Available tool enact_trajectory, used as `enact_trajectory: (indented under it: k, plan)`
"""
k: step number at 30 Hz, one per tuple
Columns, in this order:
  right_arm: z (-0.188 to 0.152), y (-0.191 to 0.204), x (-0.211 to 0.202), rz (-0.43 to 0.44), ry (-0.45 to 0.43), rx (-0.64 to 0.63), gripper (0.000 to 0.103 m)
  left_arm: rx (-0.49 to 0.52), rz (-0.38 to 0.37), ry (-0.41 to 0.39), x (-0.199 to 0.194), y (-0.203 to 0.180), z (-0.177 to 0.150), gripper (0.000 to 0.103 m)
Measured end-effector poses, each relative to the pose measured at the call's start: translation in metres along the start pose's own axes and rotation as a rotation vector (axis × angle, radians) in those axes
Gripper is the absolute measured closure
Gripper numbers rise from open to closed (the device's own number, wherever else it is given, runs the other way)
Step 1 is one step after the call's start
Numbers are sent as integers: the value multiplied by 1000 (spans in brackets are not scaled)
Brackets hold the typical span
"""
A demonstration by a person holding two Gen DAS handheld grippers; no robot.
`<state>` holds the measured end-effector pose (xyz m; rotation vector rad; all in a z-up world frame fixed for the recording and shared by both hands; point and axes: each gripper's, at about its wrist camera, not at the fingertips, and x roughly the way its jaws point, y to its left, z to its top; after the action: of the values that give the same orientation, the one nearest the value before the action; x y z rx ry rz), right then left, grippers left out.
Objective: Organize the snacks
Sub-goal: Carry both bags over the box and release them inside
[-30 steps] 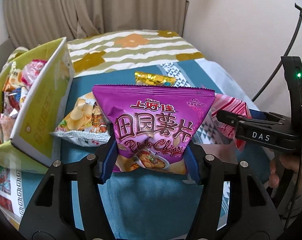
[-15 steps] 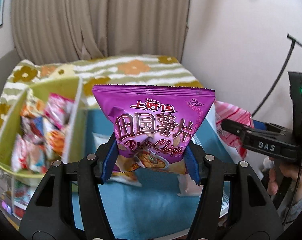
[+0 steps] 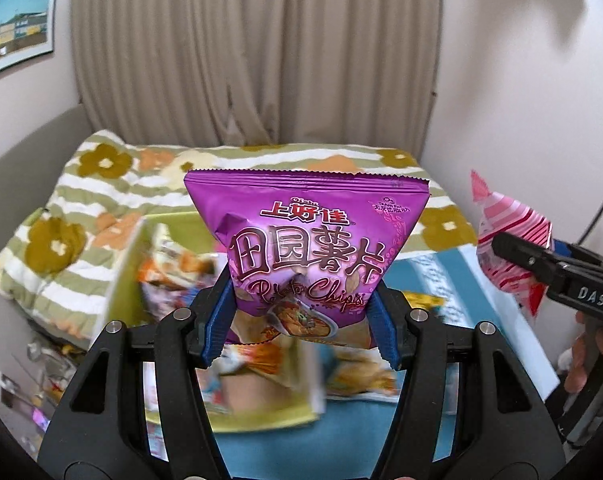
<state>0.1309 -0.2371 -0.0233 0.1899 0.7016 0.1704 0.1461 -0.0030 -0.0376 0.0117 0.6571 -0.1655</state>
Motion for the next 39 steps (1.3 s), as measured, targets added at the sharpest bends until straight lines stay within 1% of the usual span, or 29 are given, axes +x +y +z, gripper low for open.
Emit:
enact_trajectory:
  k: [4, 8, 12, 15, 17, 18, 19, 20, 23, 25, 31, 35, 39]
  plan:
    - [16, 39, 27, 41, 7, -30, 30, -23, 34, 34, 13, 44, 8, 47]
    - [26, 77, 55, 72, 25, -61, 30, -64, 57, 91, 35, 92, 13, 47]
    - [33, 109, 79, 83, 47, -81, 30, -79, 55, 150, 58, 126, 15, 47]
    - [34, 124, 94, 80, 66, -89, 30, -81, 47, 194, 74, 142, 14, 46]
    - [32, 133, 102, 74, 83, -89, 30, -89, 33, 241, 89, 154, 11, 40]
    - [30, 137, 105, 72, 92, -87, 30, -91, 30, 252, 93, 157, 10, 25]
    - [29, 141, 109, 70, 102, -87, 30, -91, 34, 258, 95, 158, 9, 5]
    - [28, 144, 114, 66, 112, -87, 30, -94, 36, 253, 95, 163, 7, 0]
    - [21, 150, 122, 58, 136, -89, 30, -103, 19, 237, 91, 172, 5, 0]
    - [19, 150, 128, 53, 148, -86, 30, -103, 26, 239, 87, 176, 3, 0]
    - [11, 160, 124, 55, 166, -82, 30, -136, 10, 228, 70, 193, -4, 0]
    - [2, 169, 125, 63, 182, -89, 30, -112, 64, 214, 61, 194, -10, 0]
    - [-8, 173, 132, 76, 215, -70, 30, -107, 68, 201, 55, 197, -13, 0]
